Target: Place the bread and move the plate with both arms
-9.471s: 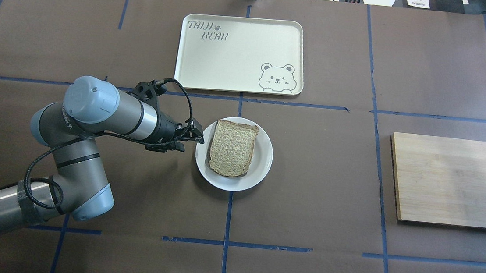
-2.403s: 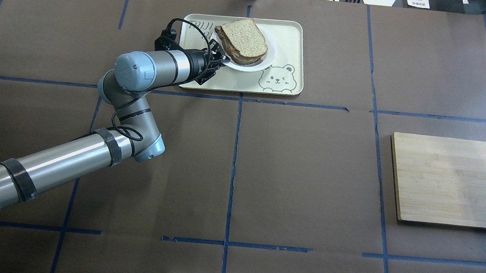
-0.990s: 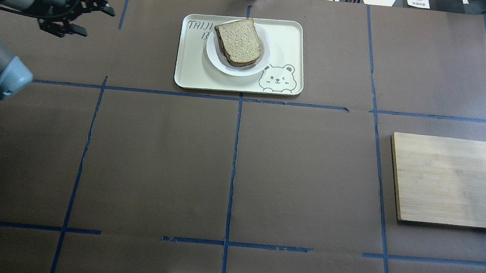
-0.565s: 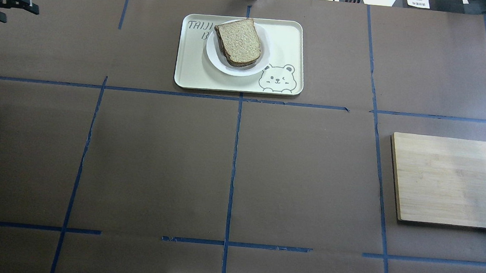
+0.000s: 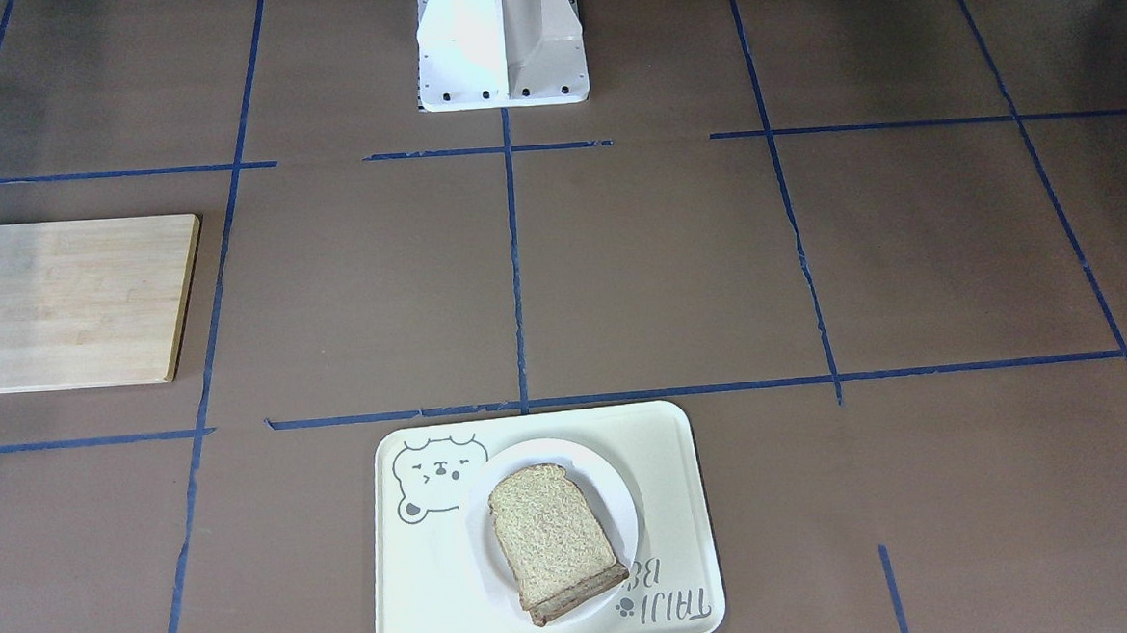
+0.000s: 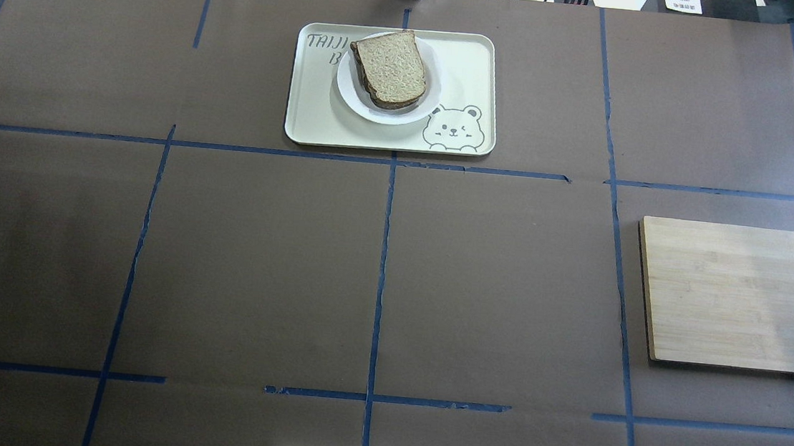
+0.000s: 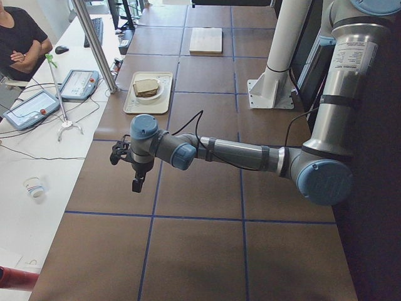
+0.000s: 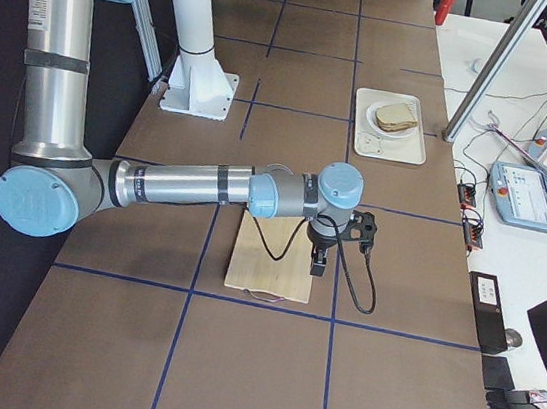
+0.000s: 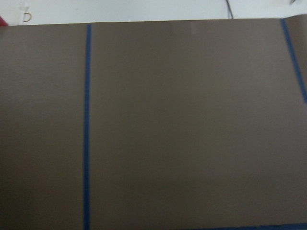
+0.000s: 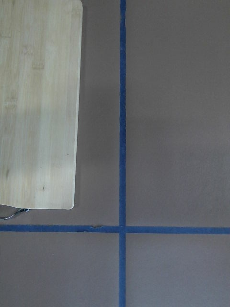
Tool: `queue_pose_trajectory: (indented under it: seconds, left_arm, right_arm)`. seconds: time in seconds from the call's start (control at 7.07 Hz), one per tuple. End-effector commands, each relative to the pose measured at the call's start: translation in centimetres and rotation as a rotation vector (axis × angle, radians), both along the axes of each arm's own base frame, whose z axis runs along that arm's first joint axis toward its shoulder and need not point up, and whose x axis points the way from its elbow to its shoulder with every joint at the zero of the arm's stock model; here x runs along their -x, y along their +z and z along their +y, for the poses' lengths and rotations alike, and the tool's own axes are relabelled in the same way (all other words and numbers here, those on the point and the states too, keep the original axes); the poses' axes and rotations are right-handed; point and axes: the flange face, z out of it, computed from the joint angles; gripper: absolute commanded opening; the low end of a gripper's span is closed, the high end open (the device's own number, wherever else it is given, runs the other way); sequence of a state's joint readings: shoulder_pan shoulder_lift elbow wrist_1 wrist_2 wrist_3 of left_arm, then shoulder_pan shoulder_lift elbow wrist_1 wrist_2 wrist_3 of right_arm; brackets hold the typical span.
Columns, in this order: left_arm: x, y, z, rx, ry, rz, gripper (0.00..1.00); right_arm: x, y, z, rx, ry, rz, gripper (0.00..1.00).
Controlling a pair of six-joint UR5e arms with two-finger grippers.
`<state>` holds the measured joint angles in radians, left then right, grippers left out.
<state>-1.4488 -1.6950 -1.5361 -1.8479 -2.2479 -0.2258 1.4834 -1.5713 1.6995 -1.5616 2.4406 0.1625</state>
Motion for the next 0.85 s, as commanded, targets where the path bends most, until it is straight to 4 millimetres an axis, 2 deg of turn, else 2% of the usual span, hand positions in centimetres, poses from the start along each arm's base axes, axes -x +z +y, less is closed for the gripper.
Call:
queue_pose_trajectory:
  seconds: [0.0, 0.14, 0.42, 0.57, 0.71]
  left_arm:
    - [3.7, 5.0, 5.2, 0.061, 0.045, 0.101, 1.0]
    - [4.4, 6.4, 6.8, 0.05, 0.078, 0.104, 1.0]
    - [5.7, 8.1, 7.8, 0.103, 0.144, 0.092, 1.0]
    - [6.4, 7.0, 8.1, 0.156, 0.145, 0.092, 1.0]
    - [6.7, 5.0, 9.0, 0.152, 0.165, 0.09, 1.0]
  right_arm:
    - [-2.5, 3.1, 0.6, -0.012, -0.021, -0.053, 1.0]
    - [-3.1, 3.7, 0.8, -0.016, -0.02, -0.043, 1.0]
    - [-3.2, 4.1, 1.2, -0.013, -0.017, -0.022, 1.0]
    - [-3.2, 4.4, 1.5, -0.007, -0.016, -0.02, 1.0]
    - [-3.2, 4.4, 1.7, -0.011, -0.017, -0.02, 1.0]
